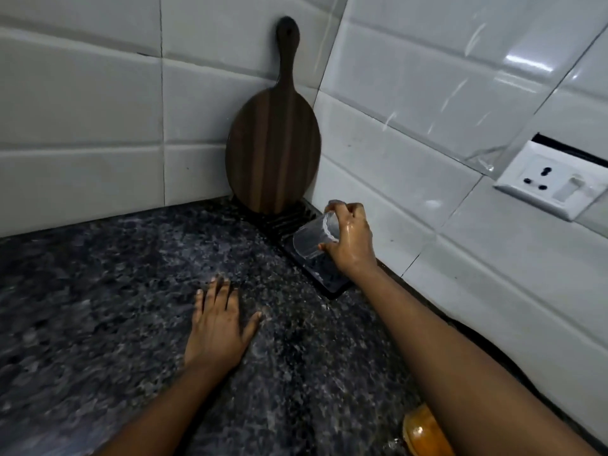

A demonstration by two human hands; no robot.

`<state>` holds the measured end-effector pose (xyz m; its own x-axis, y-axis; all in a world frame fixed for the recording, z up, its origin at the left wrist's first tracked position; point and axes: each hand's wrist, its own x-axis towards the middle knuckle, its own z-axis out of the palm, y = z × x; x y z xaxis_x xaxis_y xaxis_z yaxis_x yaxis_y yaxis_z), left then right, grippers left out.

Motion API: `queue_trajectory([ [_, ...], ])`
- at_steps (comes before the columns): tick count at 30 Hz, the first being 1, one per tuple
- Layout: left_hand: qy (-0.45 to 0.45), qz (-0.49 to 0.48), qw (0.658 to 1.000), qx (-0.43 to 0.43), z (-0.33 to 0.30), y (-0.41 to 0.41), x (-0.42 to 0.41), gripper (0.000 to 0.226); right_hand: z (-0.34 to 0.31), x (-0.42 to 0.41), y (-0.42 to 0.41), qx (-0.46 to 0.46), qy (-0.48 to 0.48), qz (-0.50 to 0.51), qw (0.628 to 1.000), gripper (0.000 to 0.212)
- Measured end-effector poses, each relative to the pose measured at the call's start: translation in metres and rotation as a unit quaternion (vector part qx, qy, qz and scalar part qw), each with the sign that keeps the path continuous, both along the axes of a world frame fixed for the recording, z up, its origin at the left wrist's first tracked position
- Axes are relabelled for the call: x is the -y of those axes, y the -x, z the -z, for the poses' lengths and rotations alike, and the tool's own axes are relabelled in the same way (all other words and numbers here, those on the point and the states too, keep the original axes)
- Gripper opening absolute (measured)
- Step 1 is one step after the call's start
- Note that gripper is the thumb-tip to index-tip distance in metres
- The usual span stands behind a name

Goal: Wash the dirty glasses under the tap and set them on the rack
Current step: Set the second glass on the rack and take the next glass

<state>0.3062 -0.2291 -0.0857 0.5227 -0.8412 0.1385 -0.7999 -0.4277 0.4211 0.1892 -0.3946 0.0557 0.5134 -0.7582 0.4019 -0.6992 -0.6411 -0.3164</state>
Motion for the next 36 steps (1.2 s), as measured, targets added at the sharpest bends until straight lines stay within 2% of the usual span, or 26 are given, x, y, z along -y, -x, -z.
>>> queue_trajectory([
  [10, 0.010, -0.006, 1.000, -0.002, -0.002, 0.001, 0.002, 0.071, 0.012, 0.042, -0.038, -0.058, -0.044, 0.045, 0.996, 0.079],
  [15, 0.008, -0.001, 1.000, -0.007, -0.002, 0.001, 0.003, 0.074, 0.013, 0.044, -0.040, -0.064, -0.024, 0.054, 0.996, 0.049],
  [19, -0.006, 0.004, 1.000, -0.005, -0.001, 0.000, 0.002, 0.073, 0.014, 0.032, -0.034, -0.064, -0.025, 0.063, 0.996, 0.039],
  [23, 0.009, 0.012, 1.000, 0.003, 0.000, 0.000, 0.001, 0.067, 0.008, -0.005, -0.011, 0.005, -0.013, 0.072, 0.997, 0.026],
  [28, 0.019, 0.021, 0.999, 0.019, -0.006, 0.003, -0.004, 0.056, 0.000, -0.098, 0.054, 0.095, -0.070, 0.046, 0.992, 0.024],
  [30, 0.053, 0.030, 0.998, 0.022, -0.011, 0.013, -0.011, 0.045, -0.007, -0.139, 0.090, 0.138, -0.076, 0.026, 0.987, 0.021],
  [33, 0.132, 0.065, 0.989, -0.032, -0.029, 0.051, -0.023, 0.045, -0.017, -0.189, 0.158, 0.120, -0.051, 0.054, 0.990, 0.034],
  [36, 0.174, 0.146, 0.961, -0.156, -0.051, 0.104, -0.034, 0.043, -0.006, -0.217, 0.233, 0.019, -0.032, 0.166, 0.985, 0.066],
])
